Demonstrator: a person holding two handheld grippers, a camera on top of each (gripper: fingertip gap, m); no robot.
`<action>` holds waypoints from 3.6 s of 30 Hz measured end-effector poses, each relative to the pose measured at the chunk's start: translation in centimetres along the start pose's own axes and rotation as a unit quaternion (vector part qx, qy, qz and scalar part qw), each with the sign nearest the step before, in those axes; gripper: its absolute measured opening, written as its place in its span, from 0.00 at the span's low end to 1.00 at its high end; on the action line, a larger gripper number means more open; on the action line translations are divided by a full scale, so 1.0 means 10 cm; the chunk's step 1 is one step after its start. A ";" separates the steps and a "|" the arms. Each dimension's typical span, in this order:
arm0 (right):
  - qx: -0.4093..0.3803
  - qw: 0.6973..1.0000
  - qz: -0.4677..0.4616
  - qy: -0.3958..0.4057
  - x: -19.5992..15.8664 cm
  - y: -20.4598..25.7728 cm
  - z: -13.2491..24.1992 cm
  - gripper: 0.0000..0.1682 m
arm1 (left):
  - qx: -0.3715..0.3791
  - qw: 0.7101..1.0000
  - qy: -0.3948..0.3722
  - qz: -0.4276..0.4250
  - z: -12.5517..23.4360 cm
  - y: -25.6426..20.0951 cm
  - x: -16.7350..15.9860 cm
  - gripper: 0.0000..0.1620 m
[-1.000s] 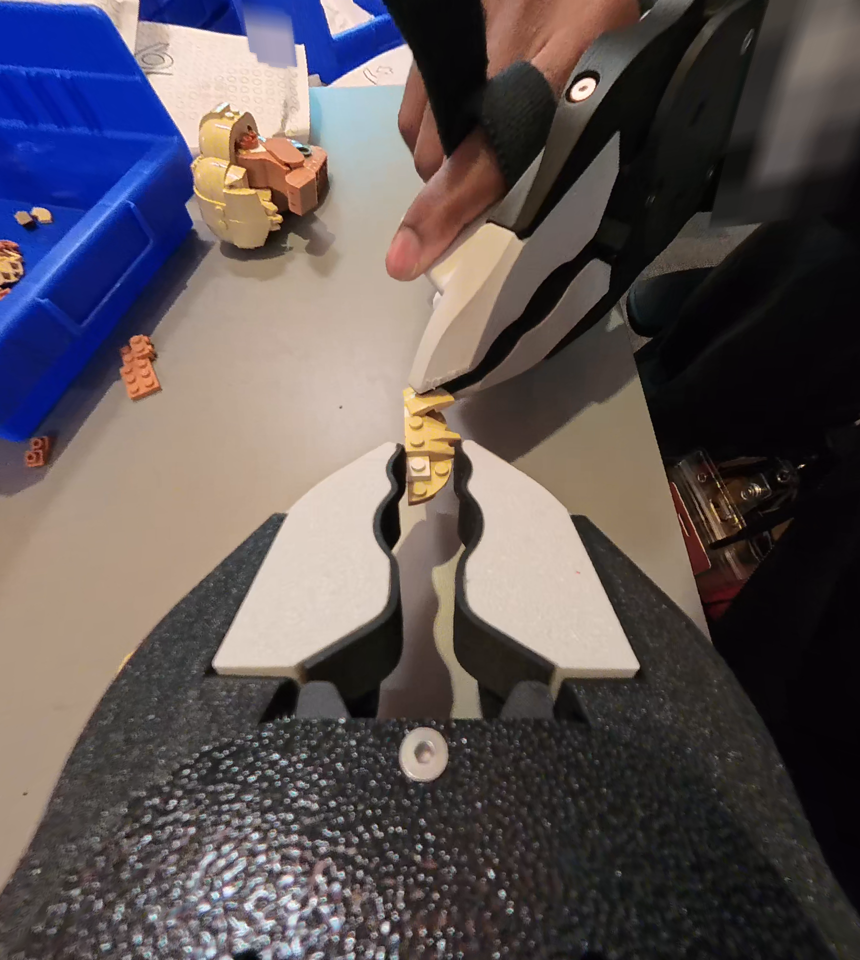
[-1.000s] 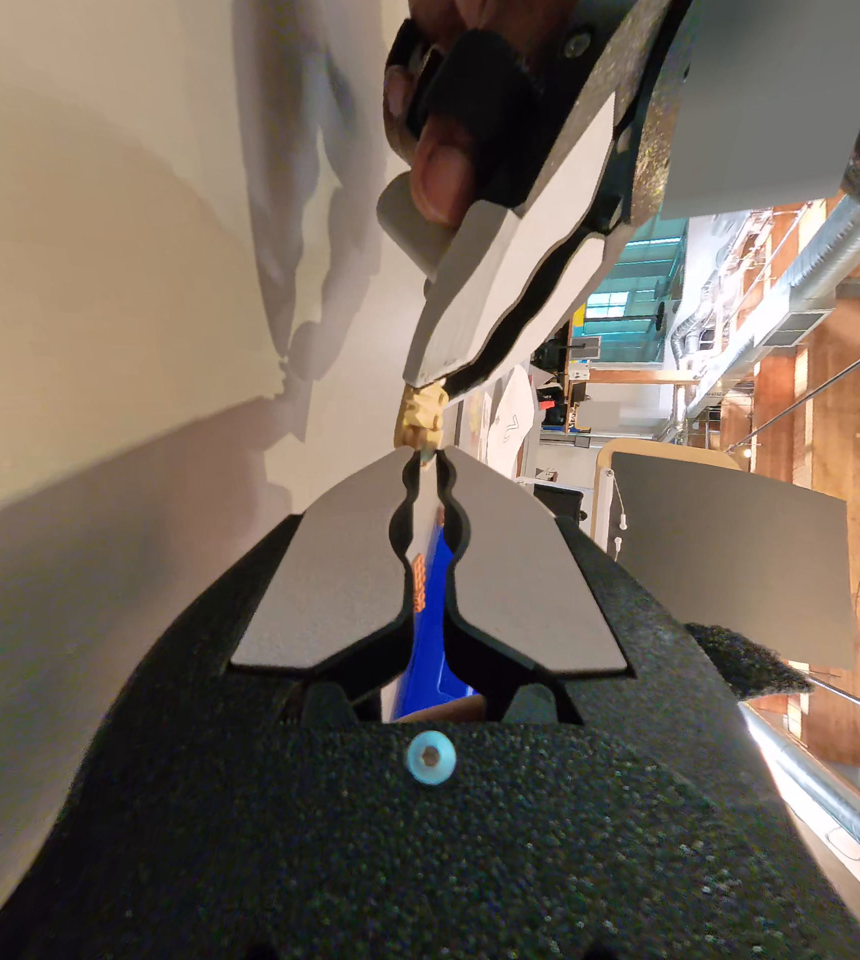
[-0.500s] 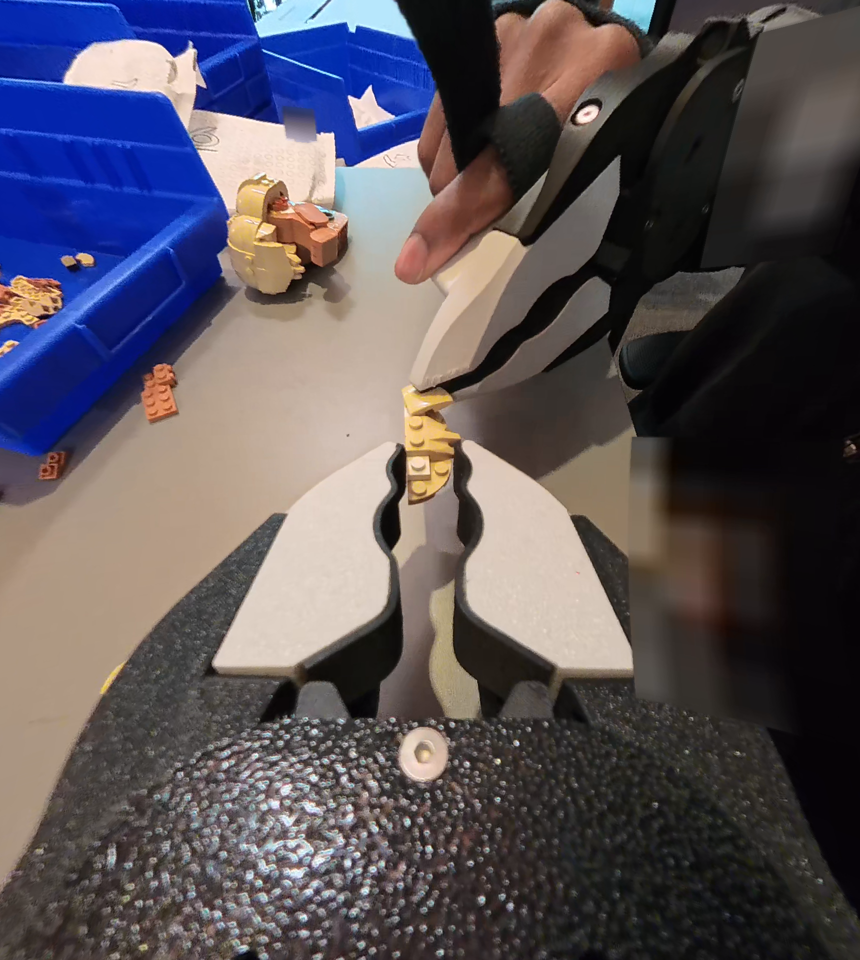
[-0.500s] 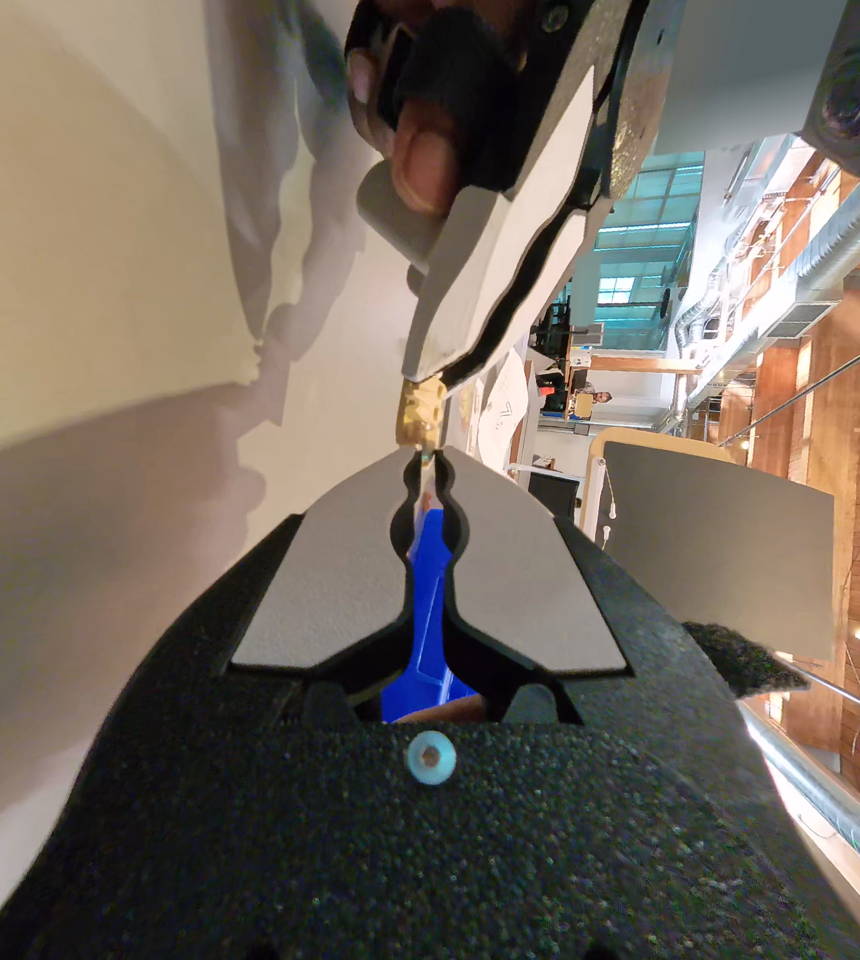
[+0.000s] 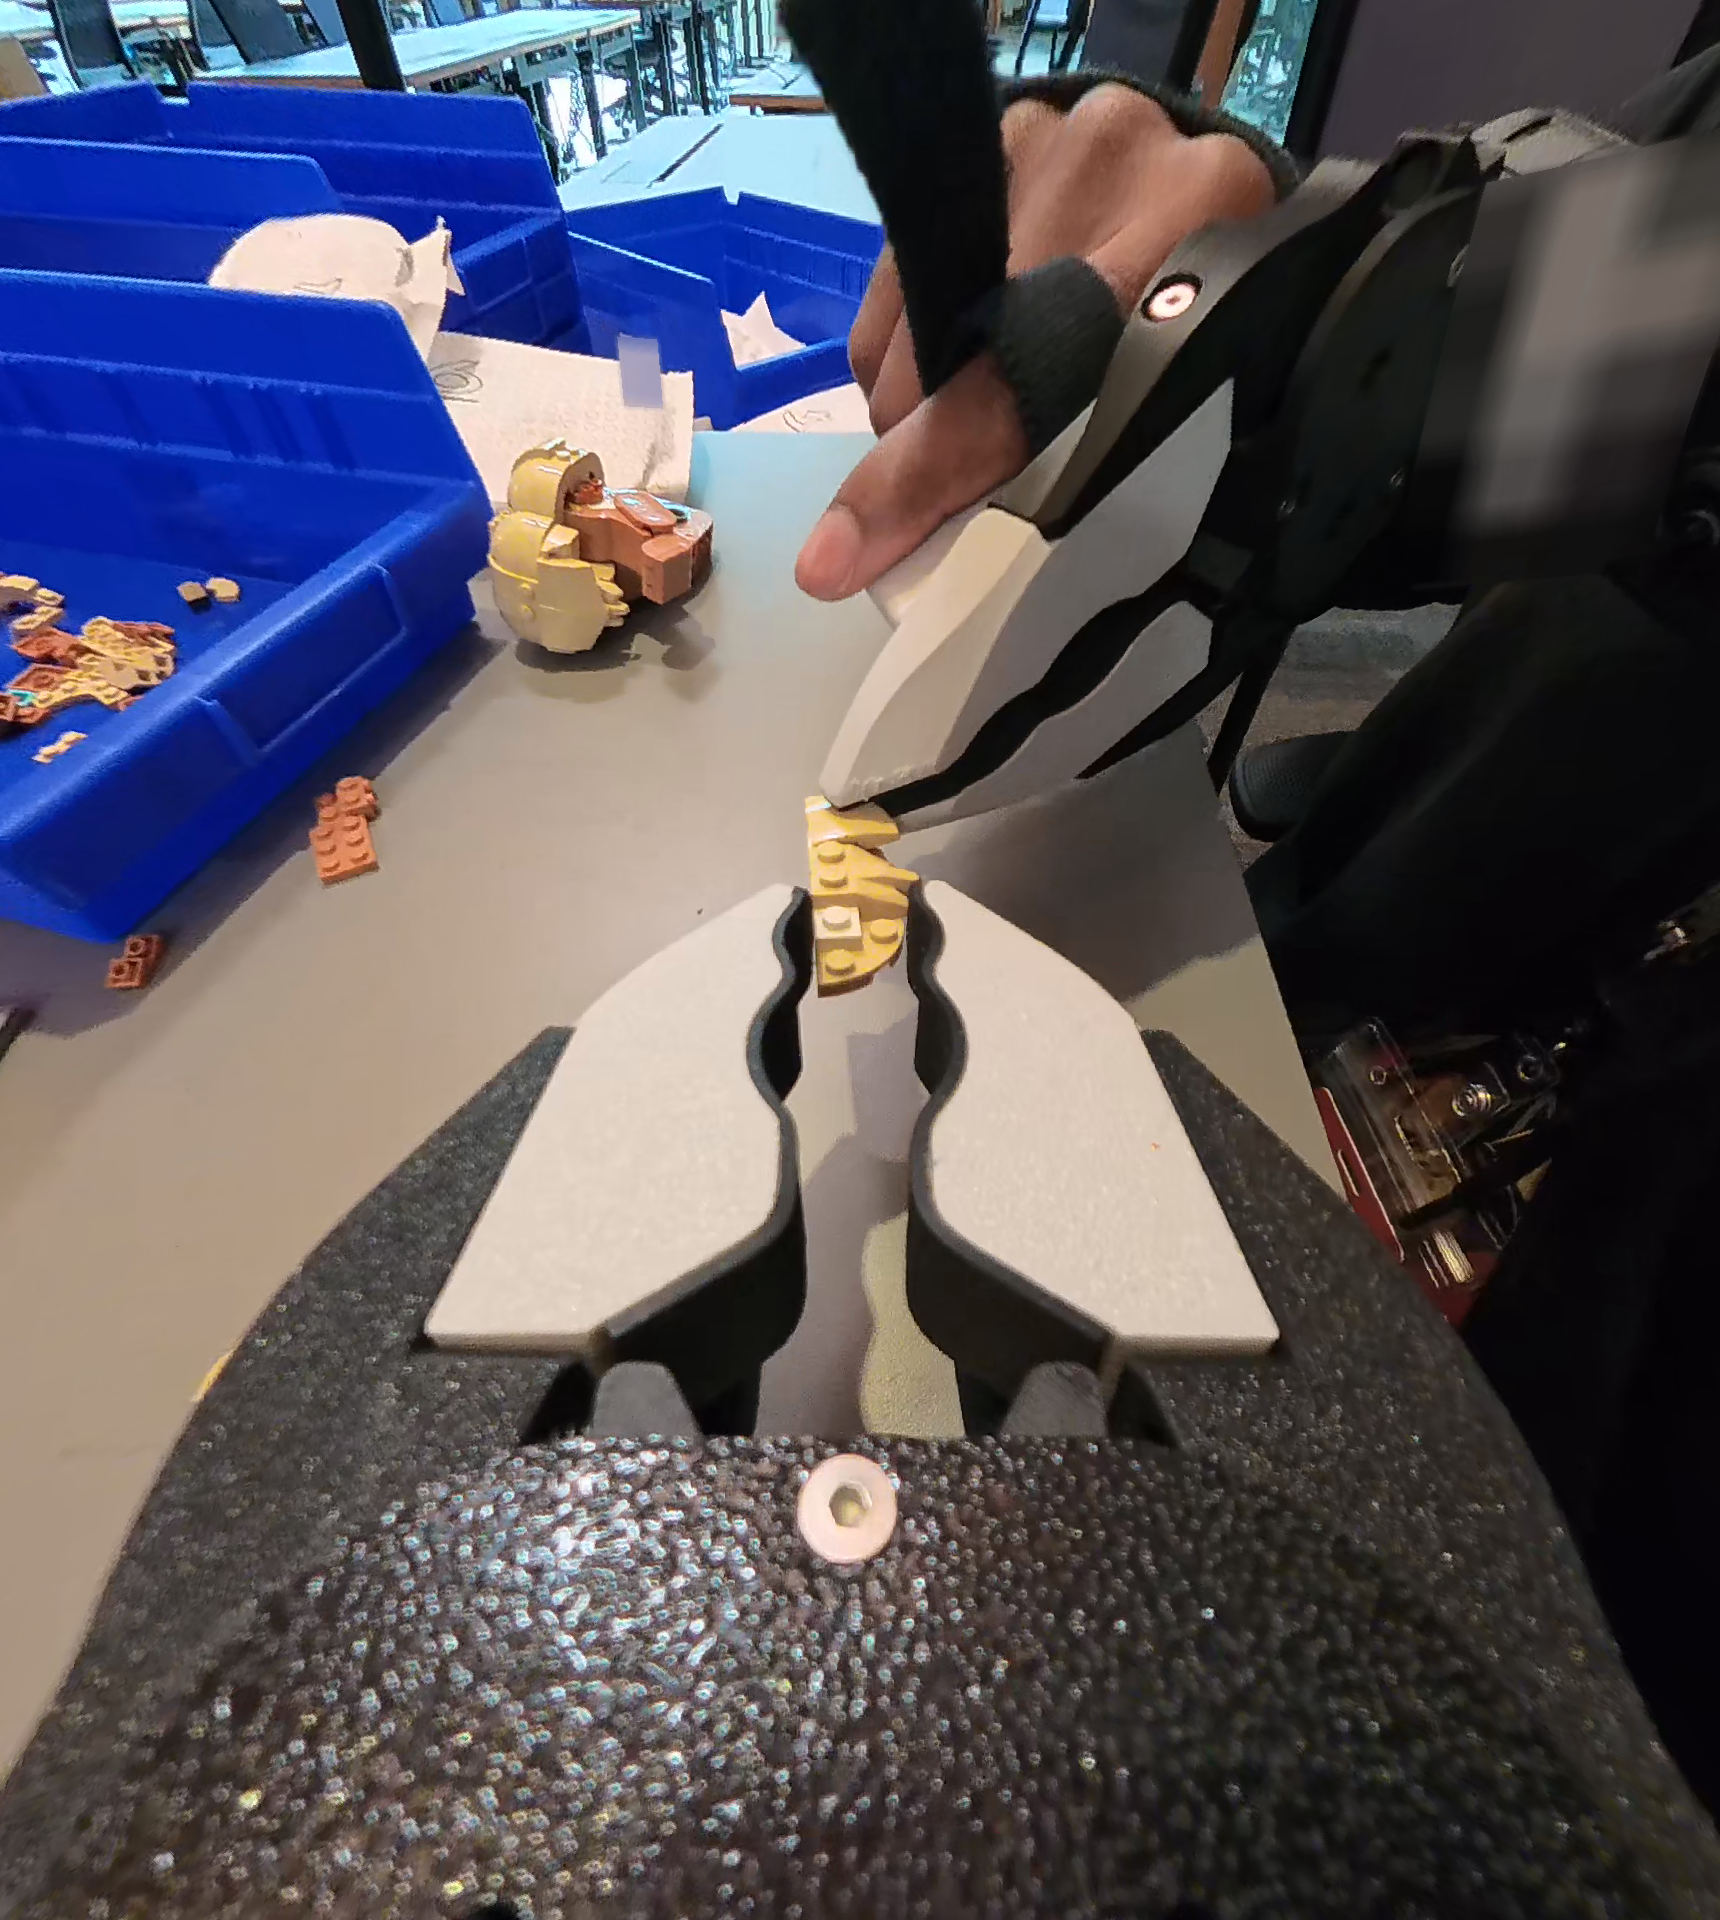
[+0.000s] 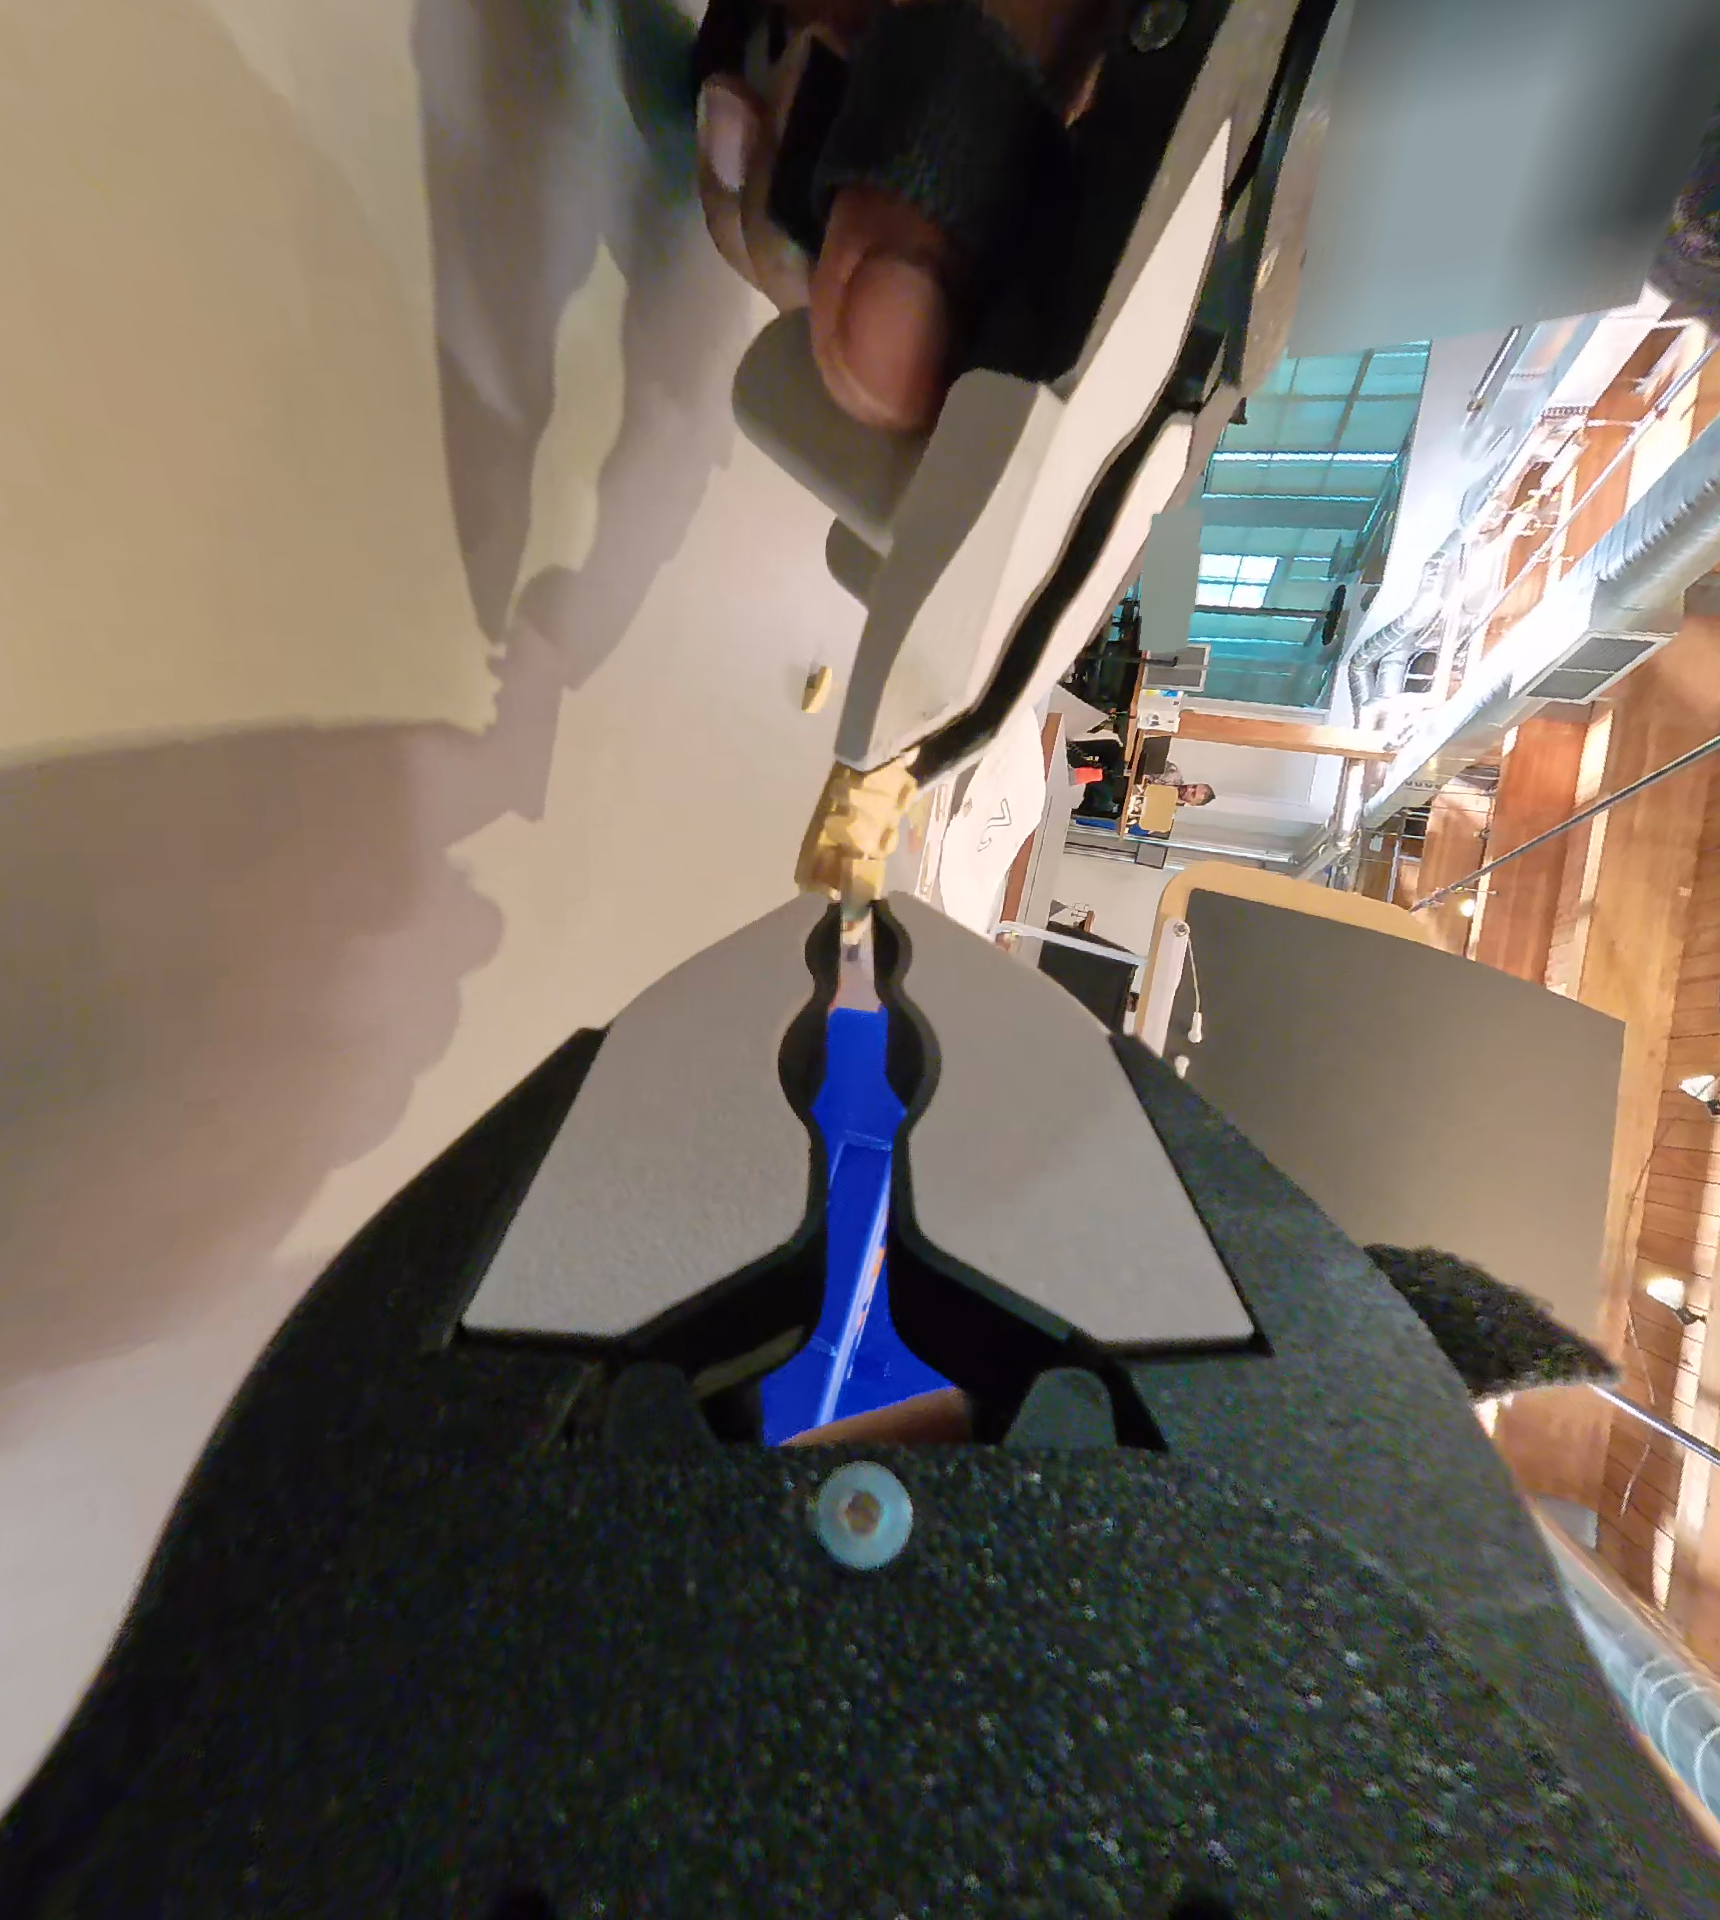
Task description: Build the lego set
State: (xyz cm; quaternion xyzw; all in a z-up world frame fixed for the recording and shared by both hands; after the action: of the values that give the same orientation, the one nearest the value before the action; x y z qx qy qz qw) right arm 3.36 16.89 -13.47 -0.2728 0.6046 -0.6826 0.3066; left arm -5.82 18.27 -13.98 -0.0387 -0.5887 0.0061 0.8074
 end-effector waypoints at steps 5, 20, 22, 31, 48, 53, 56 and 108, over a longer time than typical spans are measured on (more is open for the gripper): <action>-0.004 1.000 0.001 -0.006 0.02 -0.04 0.00 0.03 | 0.007 1.000 -0.016 -0.002 0.03 0.01 0.02 0.10; -0.012 1.000 0.006 -0.015 0.05 -0.18 -0.01 0.05 | -0.004 0.997 -0.071 -0.002 0.12 -0.01 0.09 0.10; -0.011 1.000 0.007 -0.015 0.06 -0.19 -0.01 0.05 | -0.005 0.997 -0.073 -0.002 0.13 -0.01 0.10 0.10; 0.009 1.000 -0.005 -0.015 0.06 -0.20 0.00 0.10 | -0.011 0.998 -0.065 -0.004 0.10 -0.02 0.09 0.10; 0.038 0.999 -0.015 -0.018 0.05 -0.34 0.00 0.18 | -0.025 0.996 -0.085 -0.004 0.12 -0.04 0.12 0.10; 0.043 0.999 -0.010 -0.016 0.05 -0.38 -0.01 0.19 | -0.027 0.995 -0.096 0.000 0.13 -0.04 0.13 0.10; 0.048 0.999 -0.009 -0.013 0.05 -0.41 -0.02 0.19 | -0.028 0.994 -0.104 0.005 0.14 -0.04 0.14 0.10; 0.116 0.992 0.051 -0.011 0.12 -0.67 -0.08 0.25 | -0.043 0.984 -0.170 0.024 0.24 -0.08 0.20 0.10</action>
State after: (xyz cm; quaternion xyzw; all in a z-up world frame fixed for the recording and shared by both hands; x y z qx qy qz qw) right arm 1.39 17.03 -6.92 -0.2113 0.5315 -0.7285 0.3772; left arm -7.52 17.74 -11.31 -0.0861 -0.7159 0.0060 0.6929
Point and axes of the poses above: each gripper's, where its closed fingertips meet, z back along the fingers, x out of its top, y = z × x across the jaws, the point moved 5 cm from there along z, back along the fingers, and after that the axes turned 14 degrees about -x, right-handed, at the moved point
